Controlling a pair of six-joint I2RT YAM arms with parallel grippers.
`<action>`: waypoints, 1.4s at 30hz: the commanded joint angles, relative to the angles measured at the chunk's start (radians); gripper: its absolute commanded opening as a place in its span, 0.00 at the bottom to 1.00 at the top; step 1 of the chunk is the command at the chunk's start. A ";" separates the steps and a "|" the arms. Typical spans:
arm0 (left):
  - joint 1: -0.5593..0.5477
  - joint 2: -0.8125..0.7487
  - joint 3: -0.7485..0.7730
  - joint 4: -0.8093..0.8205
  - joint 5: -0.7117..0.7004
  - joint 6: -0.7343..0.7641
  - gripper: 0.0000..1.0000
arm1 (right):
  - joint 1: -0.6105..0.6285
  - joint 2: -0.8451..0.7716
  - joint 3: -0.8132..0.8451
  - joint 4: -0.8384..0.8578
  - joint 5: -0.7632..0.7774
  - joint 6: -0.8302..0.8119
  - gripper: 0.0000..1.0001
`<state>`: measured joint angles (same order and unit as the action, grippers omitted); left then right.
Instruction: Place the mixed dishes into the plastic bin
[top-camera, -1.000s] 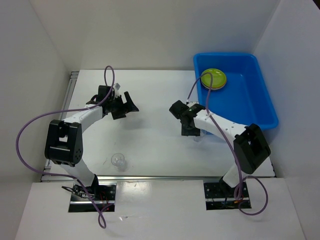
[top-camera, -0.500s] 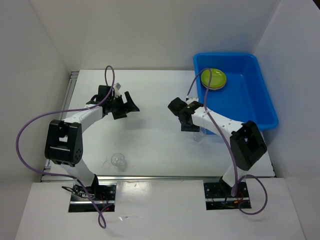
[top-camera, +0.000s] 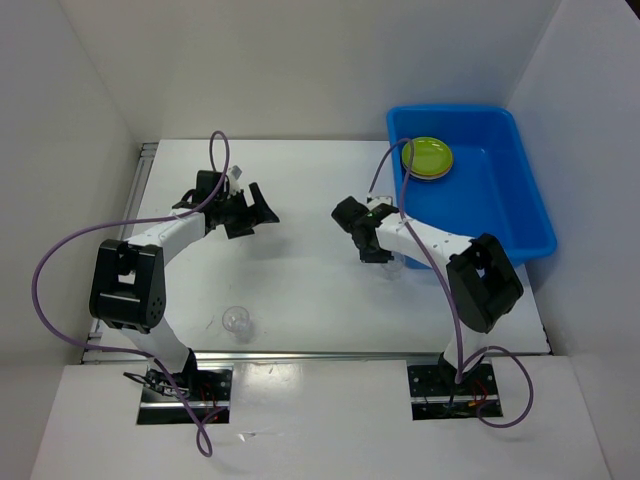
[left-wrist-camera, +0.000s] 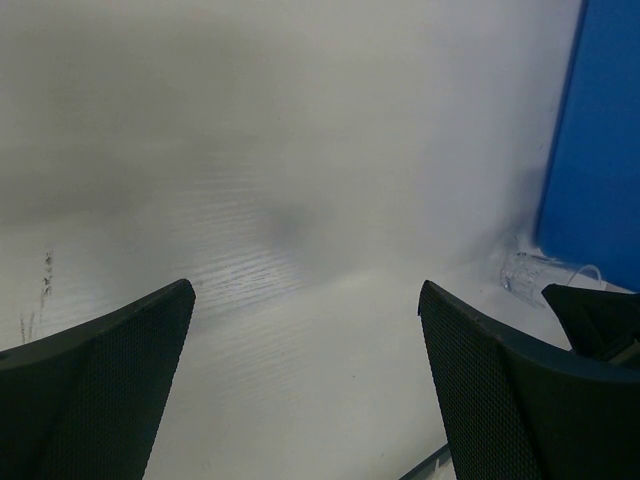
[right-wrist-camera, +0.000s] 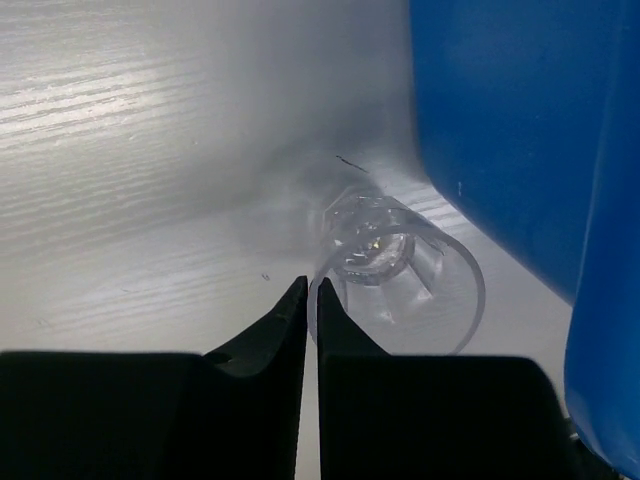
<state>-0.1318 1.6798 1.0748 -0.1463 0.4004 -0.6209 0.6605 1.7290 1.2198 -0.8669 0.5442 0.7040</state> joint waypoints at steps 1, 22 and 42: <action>-0.003 0.003 -0.006 0.048 0.023 0.010 1.00 | -0.006 0.004 0.030 0.040 0.030 0.006 0.06; -0.003 0.003 -0.015 0.057 0.032 0.001 1.00 | -0.284 -0.119 0.648 -0.092 -0.026 -0.184 0.01; -0.003 -0.017 -0.024 0.066 0.070 0.012 1.00 | -0.792 0.286 0.566 0.046 -0.112 -0.238 0.01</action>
<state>-0.1318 1.6859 1.0595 -0.1242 0.4355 -0.6304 -0.1383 1.9934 1.7138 -0.8688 0.4328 0.4839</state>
